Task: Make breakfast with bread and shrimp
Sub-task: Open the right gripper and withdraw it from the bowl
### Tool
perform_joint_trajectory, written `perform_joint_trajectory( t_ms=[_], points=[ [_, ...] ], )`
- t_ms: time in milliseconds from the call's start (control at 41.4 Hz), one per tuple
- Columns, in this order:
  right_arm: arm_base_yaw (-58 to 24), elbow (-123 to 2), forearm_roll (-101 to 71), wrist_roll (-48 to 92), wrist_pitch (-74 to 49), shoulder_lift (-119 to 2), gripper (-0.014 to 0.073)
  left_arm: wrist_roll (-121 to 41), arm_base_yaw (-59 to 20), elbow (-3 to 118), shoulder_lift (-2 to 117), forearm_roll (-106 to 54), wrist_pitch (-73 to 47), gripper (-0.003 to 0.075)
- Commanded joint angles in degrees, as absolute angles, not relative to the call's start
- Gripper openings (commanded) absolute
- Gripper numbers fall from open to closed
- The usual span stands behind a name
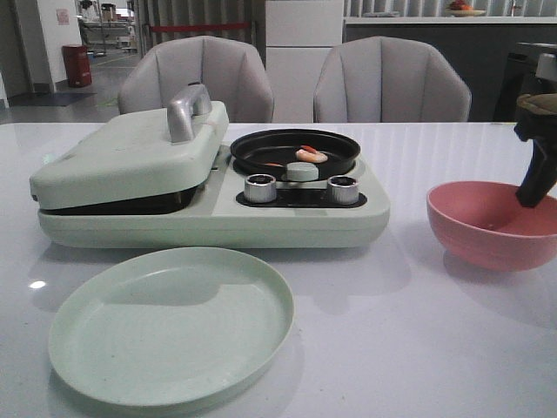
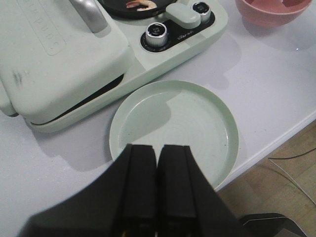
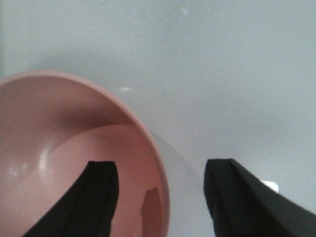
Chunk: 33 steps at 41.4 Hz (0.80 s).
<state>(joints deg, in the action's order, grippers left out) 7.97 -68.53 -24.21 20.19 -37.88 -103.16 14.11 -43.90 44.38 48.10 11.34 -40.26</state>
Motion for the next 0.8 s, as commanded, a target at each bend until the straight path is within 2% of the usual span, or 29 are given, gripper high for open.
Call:
perform_joint_trajectory(
  t_ms=[0, 242, 459, 773],
  points=[
    [6.7, -69.9, -25.0, 22.9, -36.0, -95.9, 0.0505, 14.5, -44.2, 46.0, 47.8, 12.0, -36.2, 0.0101],
    [0.7, -69.0, -20.6, 23.8, -37.7, -85.3, 0.0505, 14.5, -44.2, 46.0, 47.8, 12.0, -36.2, 0.0101],
    [-4.9, -61.7, -17.7, 23.8, -38.2, -73.4, 0.0505, 14.5, -44.2, 46.0, 47.8, 12.0, -36.2, 0.0101],
    [-5.3, -52.1, -17.3, 23.4, -43.4, -56.2, 0.0505, 14.5, -44.2, 46.0, 47.8, 12.0, -36.2, 0.0101]
  ],
)
